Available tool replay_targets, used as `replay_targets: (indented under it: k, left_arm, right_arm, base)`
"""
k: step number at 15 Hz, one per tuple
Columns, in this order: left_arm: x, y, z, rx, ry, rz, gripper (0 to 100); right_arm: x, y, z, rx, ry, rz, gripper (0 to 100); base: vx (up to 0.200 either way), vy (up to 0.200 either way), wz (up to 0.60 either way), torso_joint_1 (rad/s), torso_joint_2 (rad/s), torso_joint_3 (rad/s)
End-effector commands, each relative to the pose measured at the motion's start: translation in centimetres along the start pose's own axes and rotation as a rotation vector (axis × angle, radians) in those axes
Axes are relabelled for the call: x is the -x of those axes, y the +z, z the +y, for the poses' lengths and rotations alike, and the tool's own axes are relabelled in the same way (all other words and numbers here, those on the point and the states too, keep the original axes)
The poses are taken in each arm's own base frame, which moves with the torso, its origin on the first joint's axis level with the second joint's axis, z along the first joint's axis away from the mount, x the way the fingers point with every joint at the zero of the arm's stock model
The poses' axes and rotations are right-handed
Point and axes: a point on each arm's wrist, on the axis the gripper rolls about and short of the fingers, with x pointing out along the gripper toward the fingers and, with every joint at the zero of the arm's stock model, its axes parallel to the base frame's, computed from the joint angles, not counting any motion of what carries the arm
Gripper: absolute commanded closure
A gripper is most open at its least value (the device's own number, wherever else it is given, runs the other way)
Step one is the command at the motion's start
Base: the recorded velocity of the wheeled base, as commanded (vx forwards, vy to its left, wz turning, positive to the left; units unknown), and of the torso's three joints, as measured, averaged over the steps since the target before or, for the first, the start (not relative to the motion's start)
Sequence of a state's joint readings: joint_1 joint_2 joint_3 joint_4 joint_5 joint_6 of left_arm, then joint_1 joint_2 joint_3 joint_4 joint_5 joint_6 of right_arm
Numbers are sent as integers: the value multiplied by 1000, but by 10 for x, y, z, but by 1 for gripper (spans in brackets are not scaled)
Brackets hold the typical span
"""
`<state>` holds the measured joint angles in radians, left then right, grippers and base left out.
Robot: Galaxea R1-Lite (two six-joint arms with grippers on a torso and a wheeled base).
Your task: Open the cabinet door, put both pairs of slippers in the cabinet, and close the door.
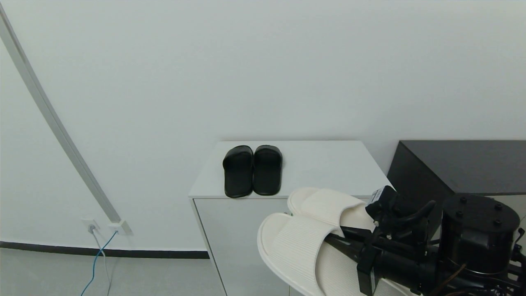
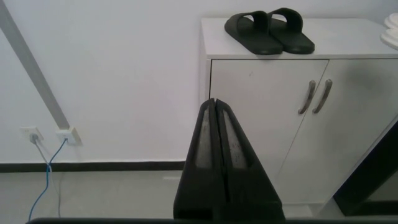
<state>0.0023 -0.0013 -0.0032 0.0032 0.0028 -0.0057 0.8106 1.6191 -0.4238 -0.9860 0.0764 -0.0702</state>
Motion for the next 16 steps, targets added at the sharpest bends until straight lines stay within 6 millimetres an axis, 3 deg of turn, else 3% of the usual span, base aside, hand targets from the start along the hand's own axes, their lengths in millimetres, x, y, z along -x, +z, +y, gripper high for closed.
replay_targets:
  k: [1,4,5,16]
  left_arm:
    - [0,0,0,0,1,1,100]
    - [0,0,0,0,1,1,100]
    - [0,0,0,-1,0,3,0]
    - [0,0,0,0,1,1,0]
  right_arm:
    - [0,-2,0,2,2,7,100]
    - [0,-3,0,1,2,10,100]
    - [0,-3,0,1,2,10,100]
    - [1,-5,1,2,-1,19,100]
  base:
    - [0,0,0,0,0,0]
    - [0,0,0,-25,56,35]
    - [0,0,0,-139,315,178]
    - [0,0,0,-195,456,257]
